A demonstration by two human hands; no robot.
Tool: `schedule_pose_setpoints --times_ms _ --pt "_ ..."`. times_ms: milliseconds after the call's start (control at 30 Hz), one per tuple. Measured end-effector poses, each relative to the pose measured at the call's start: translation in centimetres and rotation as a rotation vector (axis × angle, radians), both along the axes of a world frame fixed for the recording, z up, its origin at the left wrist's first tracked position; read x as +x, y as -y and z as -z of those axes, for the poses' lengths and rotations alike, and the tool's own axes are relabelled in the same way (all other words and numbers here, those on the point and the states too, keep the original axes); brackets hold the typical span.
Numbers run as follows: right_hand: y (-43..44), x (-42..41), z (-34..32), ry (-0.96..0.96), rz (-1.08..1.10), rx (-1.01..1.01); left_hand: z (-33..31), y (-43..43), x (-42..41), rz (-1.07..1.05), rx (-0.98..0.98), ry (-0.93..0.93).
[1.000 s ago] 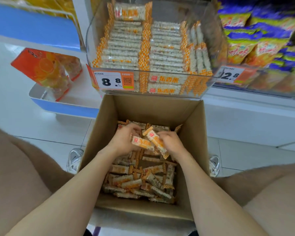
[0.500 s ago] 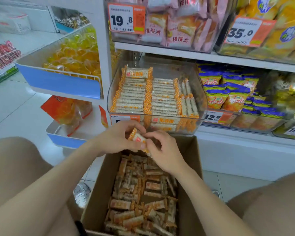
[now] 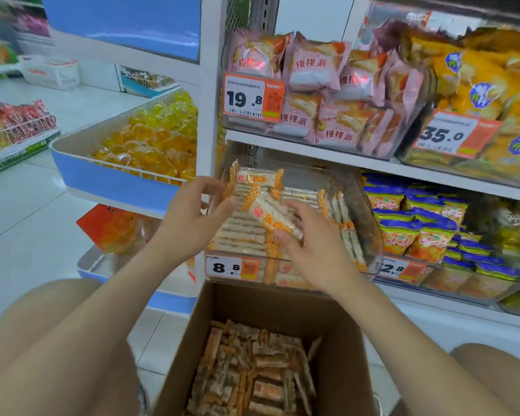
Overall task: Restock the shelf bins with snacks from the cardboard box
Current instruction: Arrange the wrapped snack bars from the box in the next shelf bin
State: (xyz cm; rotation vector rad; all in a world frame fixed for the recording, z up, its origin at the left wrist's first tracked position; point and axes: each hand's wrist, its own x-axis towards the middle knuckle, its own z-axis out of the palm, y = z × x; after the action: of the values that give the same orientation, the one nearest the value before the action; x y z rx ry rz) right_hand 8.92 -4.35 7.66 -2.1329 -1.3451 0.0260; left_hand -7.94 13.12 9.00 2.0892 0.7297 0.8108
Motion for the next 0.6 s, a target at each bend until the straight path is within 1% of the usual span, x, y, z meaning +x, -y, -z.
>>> schedule_pose_setpoints --times_ms 33,67,133,200,333,433,500,533,600 --pt "-1.1 0.9 -0.1 0.074 0.053 -0.023 0.4 -0.6 0.5 -0.088 0.015 -0.025" --pt "-2.2 1.8 -0.1 0.128 0.083 -0.055 0.8 -1.2 1.1 -0.129 0.021 -0.080" --pt "-4.7 3.2 -0.3 0.168 0.100 -0.124 1.4 -1.9 2.3 -0.107 -0.002 -0.203" --pt "-7.2 4.4 -0.6 0.177 0.115 -0.194 1.6 -2.3 3.1 -0.071 0.020 -0.272" --pt "-11.9 6.3 -0.5 0.222 0.130 -0.278 2.2 -3.7 3.3 -0.060 0.159 -0.306" --pt "-14.3 7.1 0.3 0.276 0.102 -0.295 2.7 -3.9 3.1 -0.040 0.188 -0.316" --pt "-15.2 7.2 0.9 0.328 0.125 -0.278 2.7 -3.7 3.0 -0.023 0.192 -0.313" --pt "-15.4 7.1 1.3 0.323 0.150 -0.256 2.6 -3.6 2.9 -0.014 0.193 -0.310" --pt "-15.7 7.0 2.2 0.241 0.162 -0.215 2.5 -3.5 3.0 -0.009 0.194 -0.306"
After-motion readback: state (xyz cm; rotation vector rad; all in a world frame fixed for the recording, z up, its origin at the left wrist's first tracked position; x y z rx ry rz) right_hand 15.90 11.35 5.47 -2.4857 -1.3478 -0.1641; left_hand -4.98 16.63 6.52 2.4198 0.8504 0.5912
